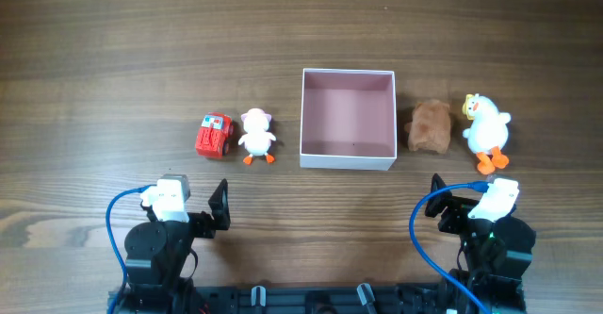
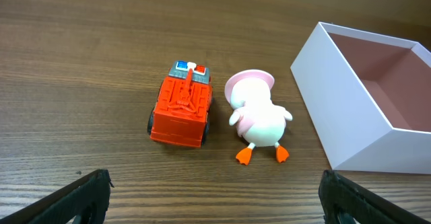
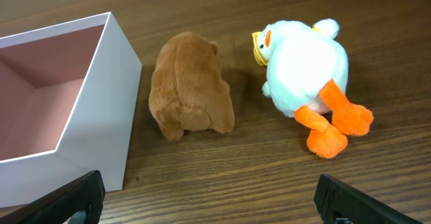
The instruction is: Pack container
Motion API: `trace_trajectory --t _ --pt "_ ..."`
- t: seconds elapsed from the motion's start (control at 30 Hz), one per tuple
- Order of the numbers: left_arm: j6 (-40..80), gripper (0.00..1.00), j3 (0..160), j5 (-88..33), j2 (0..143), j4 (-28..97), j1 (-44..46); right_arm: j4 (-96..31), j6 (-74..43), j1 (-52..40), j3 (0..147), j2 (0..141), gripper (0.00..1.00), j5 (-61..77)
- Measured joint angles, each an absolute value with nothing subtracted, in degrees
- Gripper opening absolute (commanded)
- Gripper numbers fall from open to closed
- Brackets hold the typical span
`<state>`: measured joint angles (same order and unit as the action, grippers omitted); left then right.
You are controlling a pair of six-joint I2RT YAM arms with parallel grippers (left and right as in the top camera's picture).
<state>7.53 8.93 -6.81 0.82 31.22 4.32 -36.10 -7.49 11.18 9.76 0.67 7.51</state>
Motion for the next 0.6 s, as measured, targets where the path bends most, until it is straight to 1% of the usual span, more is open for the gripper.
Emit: trace_trajectory --t 0.47,0.53,0.6 --pt "7.53 1.00 8.93 -6.81 0.82 31.22 4.32 -35.90 -7.49 11.18 9.76 0.67 0.99 4.43" --pt "7.53 1.00 8.93 -6.81 0.82 31.22 4.32 -35.14 -9.10 11.18 9.76 0.67 1.00 4.43" --pt "7.53 1.00 8.93 -6.79 0.82 31.22 4.32 -35.05 -14.50 11.18 9.76 0.67 1.00 4.43"
